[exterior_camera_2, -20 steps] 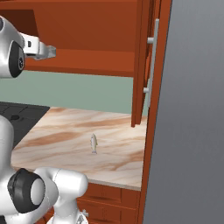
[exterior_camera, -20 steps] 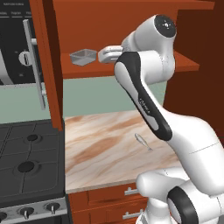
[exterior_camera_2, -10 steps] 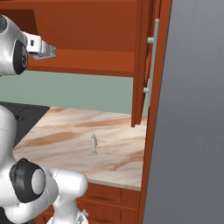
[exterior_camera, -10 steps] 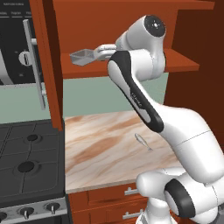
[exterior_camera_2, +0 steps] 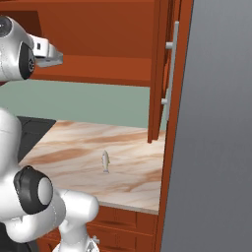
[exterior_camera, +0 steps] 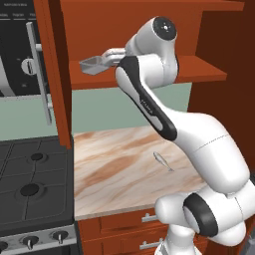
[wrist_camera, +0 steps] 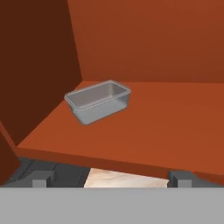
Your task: Retrieve the tupperware from the cabinet, then place the raw meat into the tupperware to avoid contamination.
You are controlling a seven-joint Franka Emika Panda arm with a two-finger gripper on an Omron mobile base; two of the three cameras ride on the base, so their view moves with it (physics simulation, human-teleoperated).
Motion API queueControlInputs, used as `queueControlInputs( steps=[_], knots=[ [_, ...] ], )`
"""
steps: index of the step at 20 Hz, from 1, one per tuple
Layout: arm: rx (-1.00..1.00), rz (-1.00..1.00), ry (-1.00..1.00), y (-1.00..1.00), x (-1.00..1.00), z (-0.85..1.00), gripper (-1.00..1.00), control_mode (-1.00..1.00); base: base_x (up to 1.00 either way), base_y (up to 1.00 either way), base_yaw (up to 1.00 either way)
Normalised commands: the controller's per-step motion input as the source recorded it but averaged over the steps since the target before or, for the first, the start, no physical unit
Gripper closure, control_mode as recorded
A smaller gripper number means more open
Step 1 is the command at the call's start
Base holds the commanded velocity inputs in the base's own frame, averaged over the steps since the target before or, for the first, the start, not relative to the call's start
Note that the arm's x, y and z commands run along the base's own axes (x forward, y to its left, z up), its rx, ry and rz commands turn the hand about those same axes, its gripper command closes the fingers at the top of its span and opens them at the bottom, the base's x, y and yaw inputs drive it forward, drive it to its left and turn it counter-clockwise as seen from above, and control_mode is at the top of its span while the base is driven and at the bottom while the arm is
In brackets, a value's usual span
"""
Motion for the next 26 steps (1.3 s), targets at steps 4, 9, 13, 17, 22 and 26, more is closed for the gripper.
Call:
queueControlInputs(
  steps=[4, 9, 13, 17, 22, 26],
  knots=[
    [0.00, -0.03, 0.00, 0.05, 0.31, 0.00, -1.00, -1.00, 0.00, 0.00, 0.00],
    [0.00, -0.03, 0.00, 0.10, 0.29, -0.03, -1.00, -1.00, 0.00, 0.00, 0.00],
    [0.00, -0.03, 0.00, 0.18, 0.25, -0.05, -1.00, -1.00, 0.00, 0.00, 0.00],
    [0.00, -0.03, 0.00, 0.18, 0.20, -0.02, -1.00, -1.00, 0.00, 0.00, 0.00],
    [0.00, -0.03, 0.00, 0.10, 0.23, 0.00, -1.00, -1.00, 0.00, 0.00, 0.00],
    [0.00, -0.04, 0.03, 0.03, 0.27, -0.05, -1.00, -1.00, 0.00, 0.00, 0.00]
  ],
)
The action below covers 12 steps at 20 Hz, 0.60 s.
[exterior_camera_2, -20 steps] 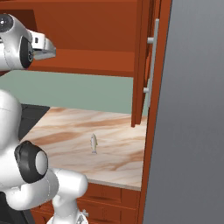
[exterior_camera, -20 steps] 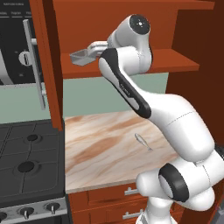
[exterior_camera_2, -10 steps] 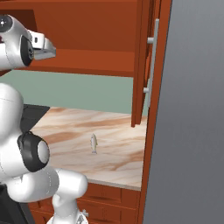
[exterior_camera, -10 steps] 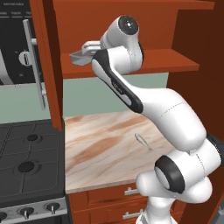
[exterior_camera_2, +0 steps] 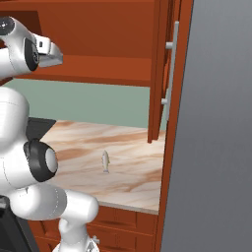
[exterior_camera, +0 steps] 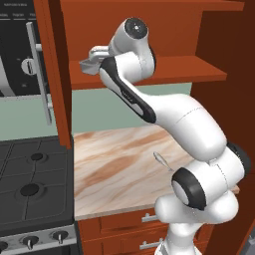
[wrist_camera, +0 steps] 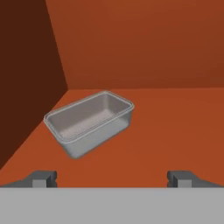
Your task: Retrieve the tupperware from the cabinet, then place the raw meat into the tupperware to avoid contamination.
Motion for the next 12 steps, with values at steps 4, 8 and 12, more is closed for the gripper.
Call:
queueControlInputs(
  steps=[4, 8, 12],
  knots=[
    [0.00, -0.04, 0.06, 0.05, 0.29, -0.10, -1.00, -1.00, 0.00, 0.00, 0.00],
    [0.00, -0.04, 0.07, 0.07, 0.30, -0.09, -1.00, -1.00, 0.00, 0.00, 0.00],
    [0.00, -0.03, 0.03, 0.07, 0.29, -0.01, -1.00, -1.00, 0.00, 0.00, 0.00]
  ],
)
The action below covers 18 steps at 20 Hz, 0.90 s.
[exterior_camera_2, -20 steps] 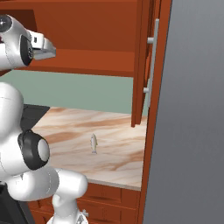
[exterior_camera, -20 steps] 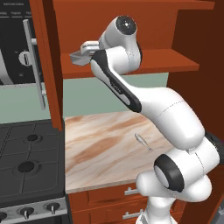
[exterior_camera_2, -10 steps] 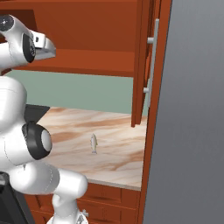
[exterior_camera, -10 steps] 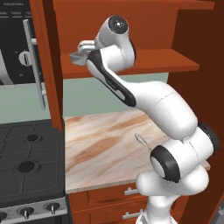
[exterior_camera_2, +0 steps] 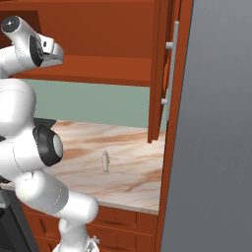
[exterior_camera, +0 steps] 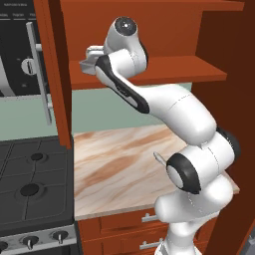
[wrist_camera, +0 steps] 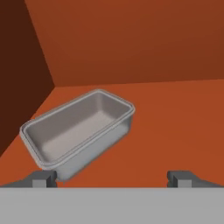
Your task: Retrieve the tupperware from the cabinet, then place the raw meat into the tupperware to avoid contamination.
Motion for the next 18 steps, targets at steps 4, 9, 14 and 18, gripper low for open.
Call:
queueControlInputs(
  steps=[4, 9, 14, 18],
  knots=[
    [0.00, -0.03, 0.02, 0.06, 0.30, 0.00, -1.00, -1.00, 0.00, 0.00, 0.00],
    [0.00, -0.03, 0.03, 0.07, 0.30, -0.01, -1.00, -1.00, 0.00, 0.00, 0.00],
    [0.00, -0.03, 0.02, 0.07, 0.29, -0.03, -1.00, -1.00, 0.00, 0.00, 0.00],
    [0.00, -0.03, 0.02, 0.09, 0.26, 0.00, -1.00, -1.00, 0.00, 0.00, 0.00]
  ],
)
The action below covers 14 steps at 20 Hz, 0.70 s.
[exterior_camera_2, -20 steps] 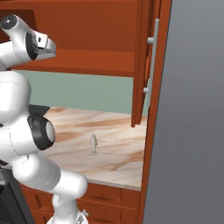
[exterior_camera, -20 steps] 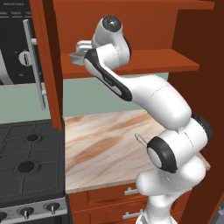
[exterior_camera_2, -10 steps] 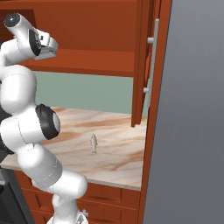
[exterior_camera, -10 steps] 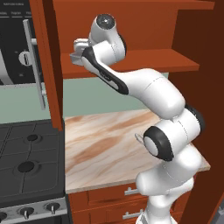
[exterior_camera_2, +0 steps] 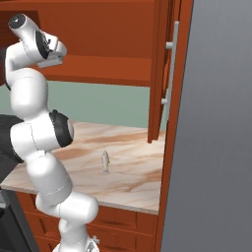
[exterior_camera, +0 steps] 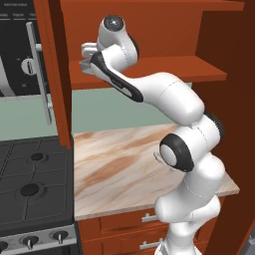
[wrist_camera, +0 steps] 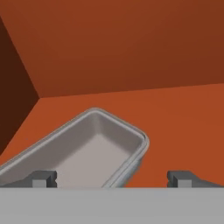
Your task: Retrieve the tupperware from the cabinet, then place the raw meat into the tupperware to avoid contamination.
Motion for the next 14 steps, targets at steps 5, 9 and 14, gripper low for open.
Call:
queueControlInputs(
  steps=[5, 9, 14],
  knots=[
    [0.00, -0.04, 0.02, 0.07, 0.19, -0.02, -1.00, -1.00, 0.00, 0.00, 0.00],
    [0.00, -0.05, 0.03, 0.00, 0.12, -0.10, -1.00, -1.00, 0.00, 0.00, 0.00],
    [0.00, -0.06, 0.03, 0.00, 0.05, -0.15, -1.00, -1.00, 0.00, 0.00, 0.00]
  ],
)
